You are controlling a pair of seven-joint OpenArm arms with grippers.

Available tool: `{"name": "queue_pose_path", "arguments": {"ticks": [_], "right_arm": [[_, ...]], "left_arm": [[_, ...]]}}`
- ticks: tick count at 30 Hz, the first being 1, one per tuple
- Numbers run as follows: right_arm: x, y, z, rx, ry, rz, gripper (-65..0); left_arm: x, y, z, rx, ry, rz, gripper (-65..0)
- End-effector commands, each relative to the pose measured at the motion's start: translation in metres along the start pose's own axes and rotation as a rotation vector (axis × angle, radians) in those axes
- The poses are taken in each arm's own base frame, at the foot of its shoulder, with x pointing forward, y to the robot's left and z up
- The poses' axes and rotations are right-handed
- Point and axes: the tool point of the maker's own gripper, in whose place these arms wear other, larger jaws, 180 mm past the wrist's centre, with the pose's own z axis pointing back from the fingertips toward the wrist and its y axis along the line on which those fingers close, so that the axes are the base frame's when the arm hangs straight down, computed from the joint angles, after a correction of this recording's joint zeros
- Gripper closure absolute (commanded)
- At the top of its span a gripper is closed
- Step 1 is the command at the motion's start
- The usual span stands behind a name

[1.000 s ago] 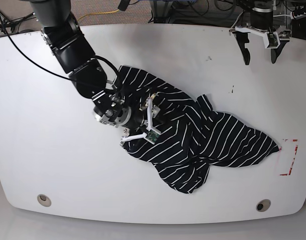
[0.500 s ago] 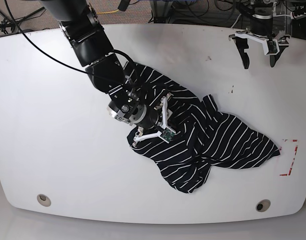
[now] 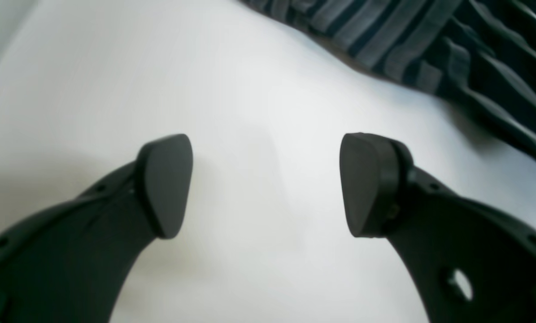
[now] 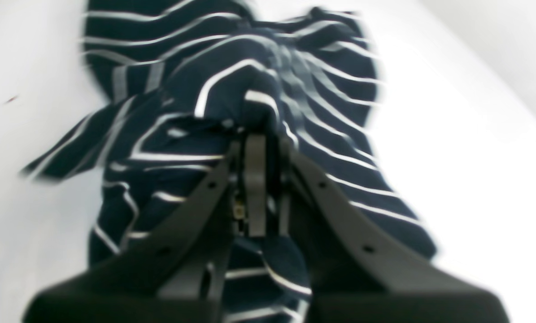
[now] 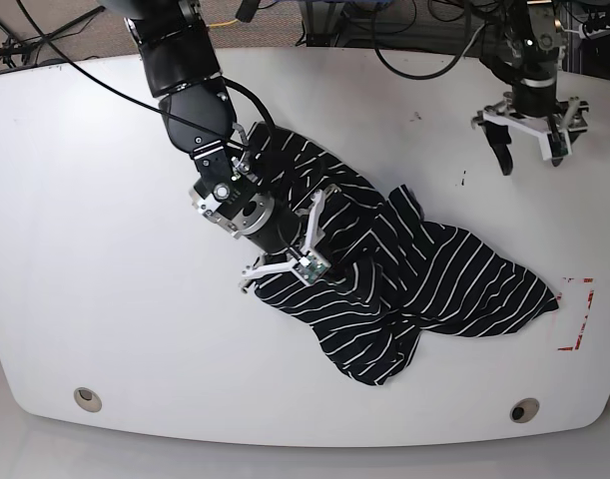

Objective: Fold the T-shirt properly
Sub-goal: 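Lower the right gripper onto the striped shirt and pinch a fold, then reach the left gripper to the shirt edge and grasp it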

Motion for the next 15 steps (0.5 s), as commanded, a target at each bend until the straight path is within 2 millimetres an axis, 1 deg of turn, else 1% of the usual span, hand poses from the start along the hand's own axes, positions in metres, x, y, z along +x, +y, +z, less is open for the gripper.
{"name": "queue_pose_path", "arguments": {"ticks": [1, 4, 7, 9, 11, 13, 15], "right_arm": [[0.023, -0.017, 0.011, -0.052, -0.079, -0.003, 0.0], [0.026, -0.027, 0.023, -0.094, -0.098, -0.017, 0.0], [0.031, -0.034, 0.032, -0.122, -0.119, -0.012, 0.0], [0.033, -0.035, 0.034, -0.125, -0.124, -0.007, 0.0], [0.033, -0.033, 0.035, -0.124, -0.123, -0.008, 0.0], [0.032, -0.031, 0.036, -0.123, -0.122, -0.008, 0.0], [0.033, -0.034, 0.039, -0.134, -0.125, -0.007, 0.0]], "left_arm": [[0.033, 0.003, -0.016, 0.014, -0.052, 0.021, -47.9], [0.053, 0.003, -0.031, 0.023, -0.055, 0.049, -48.1], [0.075, 0.001, -0.056, 0.025, -0.061, 0.094, -48.1], [0.081, 0.001, -0.072, 0.027, -0.049, 0.119, -48.1], [0.083, 0.001, -0.093, 0.028, -0.028, 0.148, -47.9], [0.084, 0.005, -0.108, 0.035, -0.013, 0.162, -47.8], [0.079, 0.007, -0.127, 0.039, 0.021, 0.184, -47.8]]}}
